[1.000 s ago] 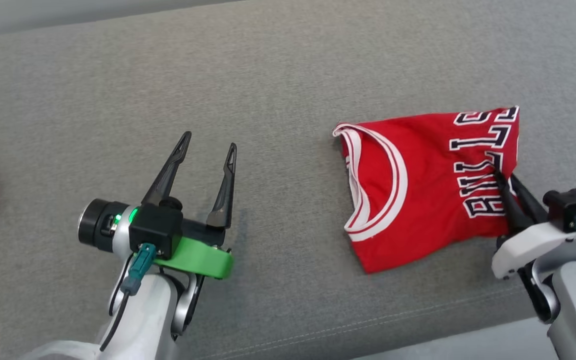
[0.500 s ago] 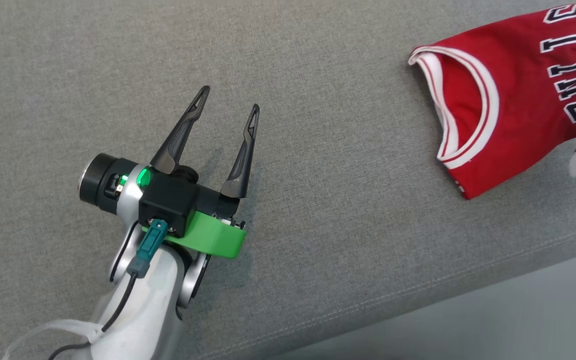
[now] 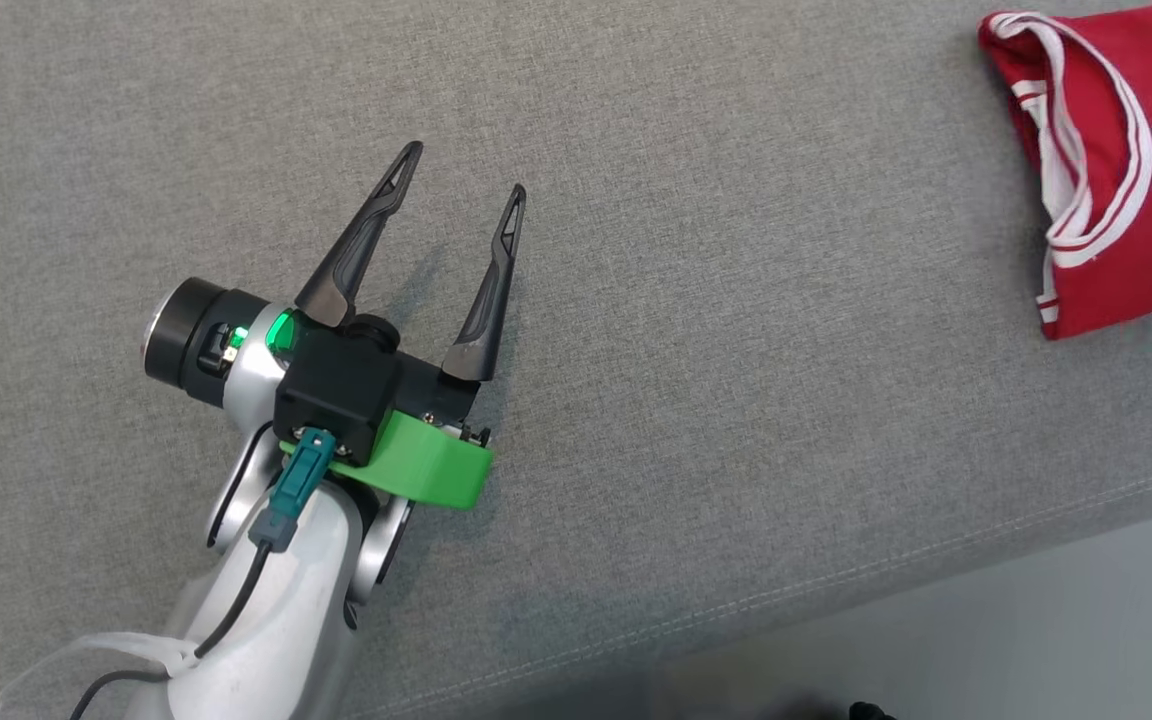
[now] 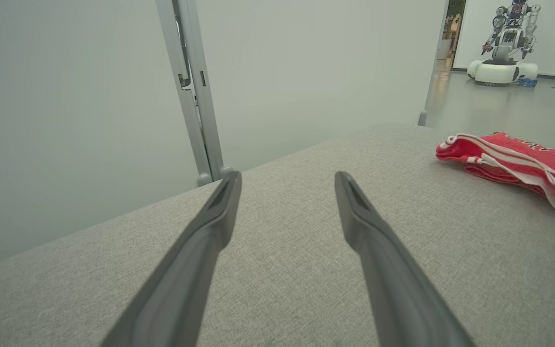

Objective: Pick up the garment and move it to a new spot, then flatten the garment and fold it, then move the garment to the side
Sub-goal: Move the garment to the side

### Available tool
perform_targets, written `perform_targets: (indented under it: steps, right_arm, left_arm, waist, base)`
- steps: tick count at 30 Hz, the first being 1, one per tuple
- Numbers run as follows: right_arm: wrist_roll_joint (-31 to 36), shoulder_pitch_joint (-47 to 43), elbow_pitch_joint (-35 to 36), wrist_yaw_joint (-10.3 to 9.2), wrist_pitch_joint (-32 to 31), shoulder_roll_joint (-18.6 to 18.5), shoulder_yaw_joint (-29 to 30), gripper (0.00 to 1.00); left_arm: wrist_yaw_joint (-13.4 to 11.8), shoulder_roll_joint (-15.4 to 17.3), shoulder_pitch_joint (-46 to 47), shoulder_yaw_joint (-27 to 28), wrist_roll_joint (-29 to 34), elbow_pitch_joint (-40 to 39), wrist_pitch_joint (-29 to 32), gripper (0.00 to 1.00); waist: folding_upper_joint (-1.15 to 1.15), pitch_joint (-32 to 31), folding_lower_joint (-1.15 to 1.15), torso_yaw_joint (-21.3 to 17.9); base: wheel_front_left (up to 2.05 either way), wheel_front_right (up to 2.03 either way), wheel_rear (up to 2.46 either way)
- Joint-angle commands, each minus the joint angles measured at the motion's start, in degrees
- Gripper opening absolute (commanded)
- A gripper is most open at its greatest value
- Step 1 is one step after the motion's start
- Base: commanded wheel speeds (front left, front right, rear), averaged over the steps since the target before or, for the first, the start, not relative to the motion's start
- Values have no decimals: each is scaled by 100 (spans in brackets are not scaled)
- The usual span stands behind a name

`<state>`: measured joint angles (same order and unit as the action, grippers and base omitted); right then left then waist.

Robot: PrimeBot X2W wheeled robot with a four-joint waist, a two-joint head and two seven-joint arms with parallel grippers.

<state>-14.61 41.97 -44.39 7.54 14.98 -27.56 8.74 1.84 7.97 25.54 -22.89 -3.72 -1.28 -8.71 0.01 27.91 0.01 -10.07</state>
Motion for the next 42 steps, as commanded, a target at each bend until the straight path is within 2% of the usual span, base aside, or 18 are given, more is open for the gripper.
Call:
perform_targets:
  steps: [1,5,10,17,22,26,32,42]
  right_arm:
    - [99,15,47,-10,20,62,97,100]
    - [254,-112,536,-10,20,241,131,100]
    - [131,-462,1657,-10,19,623,23,100]
    - [125,-1299,2864,-10,20,1045,-380,100]
    - [71,-1828,3355,-10,20,1296,-655,100]
    - [84,-2334,3653,-10,20,1548,-843,100]
    - [263,-3130,3825,-10,20,1869,-756,100]
    - [421,-3994,3972,-11,-108,2117,-767,100]
  left_arm:
    - [-5,12,79,-12,26,-6,-34,100]
    - [-47,35,5,35,-69,53,-56,100]
    - [-149,56,-160,151,-184,148,-156,100]
    - [-281,-35,-419,250,-388,316,-373,100]
    - [-384,-69,-634,339,-511,412,-480,100]
    - [-461,-63,-882,443,-610,512,-554,100]
    - [-618,-4,-1365,745,-832,698,-627,100]
    - [-581,163,-1966,914,-976,860,-649,100]
  waist:
    - [-1,-21,-1,8]
    - [-1,-124,-1,-14]
    - [-1,-382,-1,59]
    - [-1,-856,-1,475]
    - [-1,-1106,-1,769]
    - [-1,-1349,-1,1068]
    - [-1,-1860,-1,1474]
    - [-1,-2480,-1,1499]
  base:
    - [0,0,0]
    - [0,0,0]
    - [0,0,0]
    - [0,0,0]
    - [0,0,0]
    - [0,0,0]
    - [0,0,0]
    - [0,0,0]
